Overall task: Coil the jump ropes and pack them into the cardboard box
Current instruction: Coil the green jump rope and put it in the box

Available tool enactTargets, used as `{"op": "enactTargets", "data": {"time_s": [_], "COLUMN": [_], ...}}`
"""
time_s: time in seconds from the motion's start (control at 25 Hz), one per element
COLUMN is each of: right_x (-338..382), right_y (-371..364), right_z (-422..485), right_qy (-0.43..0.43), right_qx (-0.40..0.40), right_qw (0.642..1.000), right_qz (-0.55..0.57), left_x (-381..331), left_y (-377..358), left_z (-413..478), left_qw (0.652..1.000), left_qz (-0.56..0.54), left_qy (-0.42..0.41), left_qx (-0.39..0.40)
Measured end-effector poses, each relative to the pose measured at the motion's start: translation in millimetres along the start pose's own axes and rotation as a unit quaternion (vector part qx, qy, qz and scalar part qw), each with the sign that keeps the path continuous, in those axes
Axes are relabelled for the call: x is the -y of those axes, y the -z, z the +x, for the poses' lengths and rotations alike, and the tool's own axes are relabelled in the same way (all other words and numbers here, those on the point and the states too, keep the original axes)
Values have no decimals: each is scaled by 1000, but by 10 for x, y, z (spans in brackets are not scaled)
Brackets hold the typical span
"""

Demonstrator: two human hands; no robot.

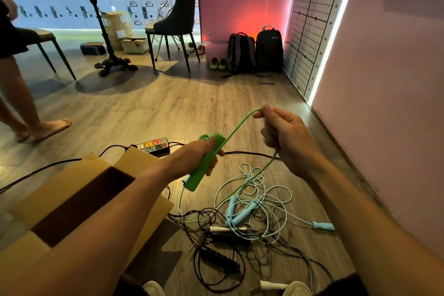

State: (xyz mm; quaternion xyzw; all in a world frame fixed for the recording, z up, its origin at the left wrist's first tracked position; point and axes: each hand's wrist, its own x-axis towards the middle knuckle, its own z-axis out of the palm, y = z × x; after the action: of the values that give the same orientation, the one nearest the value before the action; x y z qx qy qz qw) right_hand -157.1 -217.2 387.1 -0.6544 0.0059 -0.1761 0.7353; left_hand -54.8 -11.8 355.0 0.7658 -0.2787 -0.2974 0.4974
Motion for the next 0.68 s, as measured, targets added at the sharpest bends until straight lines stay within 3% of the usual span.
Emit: {"op": "enactTargets", "data": {"time_s": [0.12, 0.24, 0.36, 0.48, 0.6, 0.68], "right_x": [-67, -147, -175, -151, -150, -166], "right_y": [33, 68, 69, -26, -175, -244], "right_z": [44, 59, 24, -26, -74, -87], "right_qy": [-10, -37, -25, -56, -122, -139], "right_qx": [-76, -140, -113, 5, 119, 168], "right_qw": [996, 979, 958, 942, 926, 906], "right_qz": [-53, -142, -264, -331, -338, -363], "left_x": [-124, -271, -385, -395, -341, -287], "left_y": [-165, -242, -181, -99, -36, 35], "left_z": [-49, -87, -132, -140, -57, 19], "left_qw": [985, 966, 914, 839, 770, 744], "left_qz": [-80, -193, -366, -517, -603, -614], "left_qy": [36, 4, -41, -131, -204, -218], "left_qx": [146, 174, 172, 105, -39, -146]}}
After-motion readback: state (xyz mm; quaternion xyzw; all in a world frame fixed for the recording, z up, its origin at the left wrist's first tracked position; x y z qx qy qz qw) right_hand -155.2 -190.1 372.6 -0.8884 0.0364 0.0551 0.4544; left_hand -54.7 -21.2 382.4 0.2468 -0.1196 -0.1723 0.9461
